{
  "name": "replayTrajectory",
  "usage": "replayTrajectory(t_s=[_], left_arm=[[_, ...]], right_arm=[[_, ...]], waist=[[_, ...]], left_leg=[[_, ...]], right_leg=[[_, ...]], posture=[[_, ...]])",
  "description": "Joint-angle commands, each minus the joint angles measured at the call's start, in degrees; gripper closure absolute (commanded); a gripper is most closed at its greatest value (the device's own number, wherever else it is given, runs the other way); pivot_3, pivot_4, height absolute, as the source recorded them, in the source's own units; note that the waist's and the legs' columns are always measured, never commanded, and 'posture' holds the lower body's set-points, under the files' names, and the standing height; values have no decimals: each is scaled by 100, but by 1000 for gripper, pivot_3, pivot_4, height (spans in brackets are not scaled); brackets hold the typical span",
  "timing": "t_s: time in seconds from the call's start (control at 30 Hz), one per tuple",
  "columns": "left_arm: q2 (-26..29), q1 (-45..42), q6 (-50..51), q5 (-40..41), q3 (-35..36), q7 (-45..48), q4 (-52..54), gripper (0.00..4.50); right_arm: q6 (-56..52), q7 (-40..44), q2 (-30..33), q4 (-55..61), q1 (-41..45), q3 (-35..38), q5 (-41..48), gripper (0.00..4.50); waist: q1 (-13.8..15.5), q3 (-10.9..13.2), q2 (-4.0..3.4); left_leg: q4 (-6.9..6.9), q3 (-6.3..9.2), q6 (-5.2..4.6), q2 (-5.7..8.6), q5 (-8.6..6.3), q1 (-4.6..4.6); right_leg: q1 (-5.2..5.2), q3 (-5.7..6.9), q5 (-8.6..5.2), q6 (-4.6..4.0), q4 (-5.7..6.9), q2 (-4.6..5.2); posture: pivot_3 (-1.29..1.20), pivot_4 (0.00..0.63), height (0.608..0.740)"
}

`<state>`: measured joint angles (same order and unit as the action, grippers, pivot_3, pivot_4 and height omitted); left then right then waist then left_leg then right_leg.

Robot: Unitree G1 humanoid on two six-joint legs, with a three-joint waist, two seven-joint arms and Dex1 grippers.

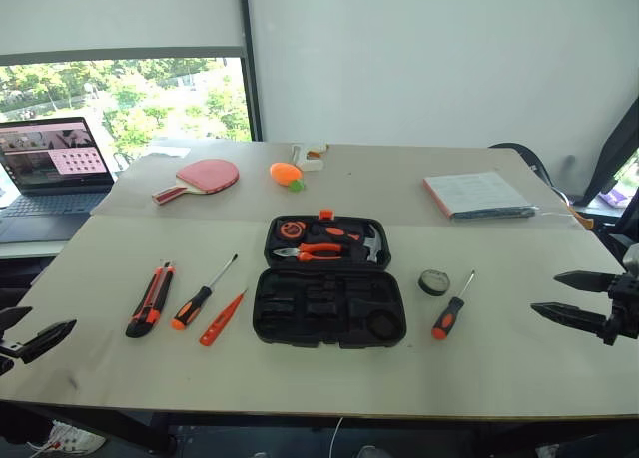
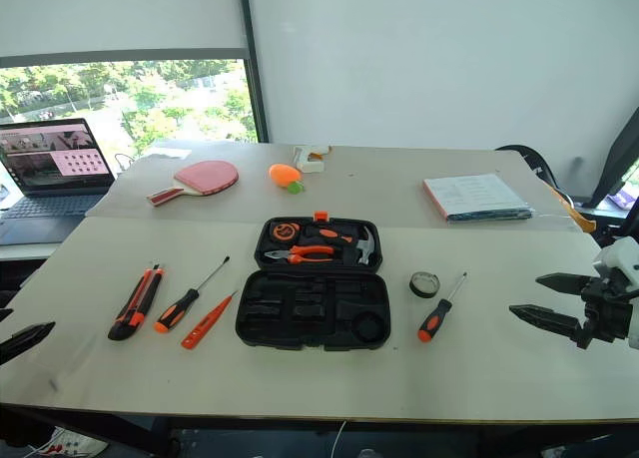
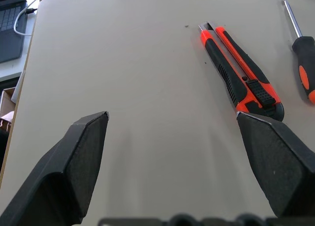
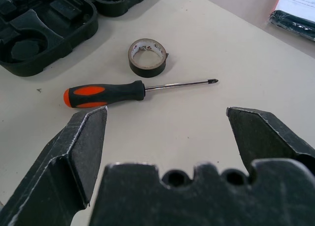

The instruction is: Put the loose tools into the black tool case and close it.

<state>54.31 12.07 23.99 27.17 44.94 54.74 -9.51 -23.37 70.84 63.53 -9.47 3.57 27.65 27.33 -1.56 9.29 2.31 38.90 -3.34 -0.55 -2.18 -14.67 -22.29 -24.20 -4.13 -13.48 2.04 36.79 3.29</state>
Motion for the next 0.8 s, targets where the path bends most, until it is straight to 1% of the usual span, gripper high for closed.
replayTrajectory(t_s=[0.03, 0.2, 0.37, 0.5, 0.67, 0.73, 0.8], left_arm=[[123, -76, -130, -48, 2, 16, 92, 48], [171, -212, 22, -113, -203, -79, 145, 48], [278, -512, 591, 23, -632, -234, 935, 48], [492, -749, 1403, 217, -1261, -241, 1797, 48], [760, -1541, 3020, 758, -1863, -638, 2577, 48], [846, -1839, 3424, 808, -2097, -768, 2680, 48], [893, -2416, 4265, 779, -2599, -1157, 2608, 48]], right_arm=[[-3, -11, 25, 194, -30, 139, 46, 0], [55, -131, -92, 405, -215, 228, 22, 0], [4, -207, -49, 749, -240, 269, 49, 0], [-340, -243, -29, 1640, -187, 142, 313, 0], [-913, -216, -7, 2992, -131, -40, 913, 0], [-1012, -314, -26, 3279, -28, -140, 1023, 0], [-1115, -488, -127, 3687, 183, -374, 1209, 0]], waist=[[1, 0, 0], [20, 0, 0], [48, 0, 0], [58, 0, -1], [43, 1, 0], [39, 1, 1], [48, 1, 1]], left_leg=[[0, 0, 0, 0, 0, 0], [0, 1, 0, 0, 0, 0], [2, 1, 0, 1, 0, 0], [2, 1, 0, 2, 0, -1], [1, 11, 0, -2, 0, -4], [1, 14, 0, -1, 0, -4], [1, 14, 0, 3, 0, -4]], right_leg=[[0, 0, 0, 0, 0, 0], [0, 1, 0, 0, 0, -1], [1, 0, 0, 2, 2, 0], [1, -2, 1, 2, 2, 0], [-2, -1, 0, 3, 8, -9], [0, -2, -1, 4, 8, -9], [-1, -2, -1, 5, 6, -8]], posture=[[0, 150, 737], [0, 150, 737], [0, 150, 737], [0, 150, 737], [0, 150, 737], [0, 150, 737], [0, 150, 737]])
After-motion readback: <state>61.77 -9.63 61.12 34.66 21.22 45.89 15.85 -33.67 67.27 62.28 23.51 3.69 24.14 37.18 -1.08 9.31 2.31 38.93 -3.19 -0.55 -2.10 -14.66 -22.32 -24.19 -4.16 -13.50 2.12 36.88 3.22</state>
